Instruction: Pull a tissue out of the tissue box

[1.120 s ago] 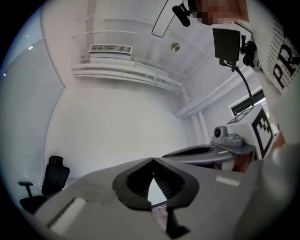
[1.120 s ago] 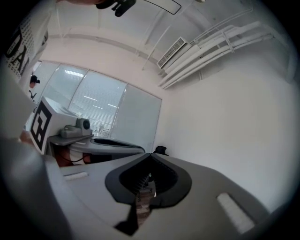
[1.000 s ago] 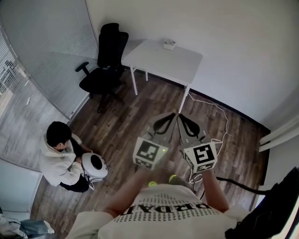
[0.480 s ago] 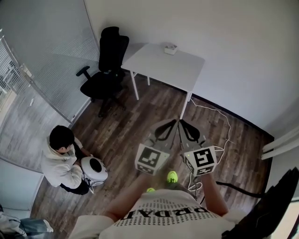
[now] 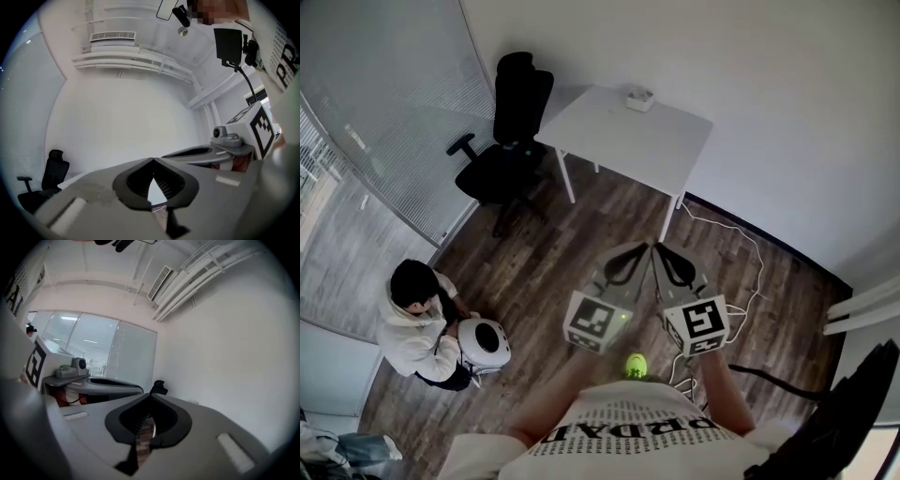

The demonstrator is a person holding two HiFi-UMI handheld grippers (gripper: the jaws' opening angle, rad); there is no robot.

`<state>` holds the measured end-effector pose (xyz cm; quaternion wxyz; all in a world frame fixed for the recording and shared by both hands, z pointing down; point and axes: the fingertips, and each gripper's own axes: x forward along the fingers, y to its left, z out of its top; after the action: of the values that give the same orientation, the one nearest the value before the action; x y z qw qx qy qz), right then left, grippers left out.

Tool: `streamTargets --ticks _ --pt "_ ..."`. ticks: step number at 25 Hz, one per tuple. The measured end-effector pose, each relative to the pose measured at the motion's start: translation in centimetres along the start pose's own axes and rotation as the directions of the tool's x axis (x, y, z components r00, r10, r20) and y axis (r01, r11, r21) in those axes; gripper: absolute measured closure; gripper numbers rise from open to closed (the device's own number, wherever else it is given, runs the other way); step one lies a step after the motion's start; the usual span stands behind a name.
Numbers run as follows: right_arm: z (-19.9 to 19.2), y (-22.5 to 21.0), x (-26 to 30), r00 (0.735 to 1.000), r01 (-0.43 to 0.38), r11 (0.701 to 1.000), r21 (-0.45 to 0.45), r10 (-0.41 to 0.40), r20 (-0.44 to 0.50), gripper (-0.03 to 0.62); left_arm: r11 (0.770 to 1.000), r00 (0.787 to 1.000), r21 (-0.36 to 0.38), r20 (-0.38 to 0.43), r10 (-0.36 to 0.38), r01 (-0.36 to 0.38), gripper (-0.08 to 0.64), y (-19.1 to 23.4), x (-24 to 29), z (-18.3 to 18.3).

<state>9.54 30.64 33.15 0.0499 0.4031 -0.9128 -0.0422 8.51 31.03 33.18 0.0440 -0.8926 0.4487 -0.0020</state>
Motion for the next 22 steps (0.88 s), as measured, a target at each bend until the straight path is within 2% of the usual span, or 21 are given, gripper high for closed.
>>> streamTargets --ticks 8,14,22 --pt "-1.0 -4.1 3.0 0.999 -0.036 0.999 -0.007 0.036 -0.004 0.583 0.999 0.999 0.013 -0.006 0.037 -0.037 0.569 1.9 4.5 -0.9" --pt "-1.7 -6.4 4.0 0.999 -0.041 0.999 -0.003 0.041 -0.014 0.583 0.999 0.999 -0.007 0.008 0.050 -0.050 0.569 2.3 7.0 -1.3" --pt "-2.1 -7.5 6.7 0.999 -0.049 0.999 0.009 0.049 -0.022 0.583 0.999 0.999 -0.013 0.001 0.052 -0.052 0.569 4.5 8.5 -2.1"
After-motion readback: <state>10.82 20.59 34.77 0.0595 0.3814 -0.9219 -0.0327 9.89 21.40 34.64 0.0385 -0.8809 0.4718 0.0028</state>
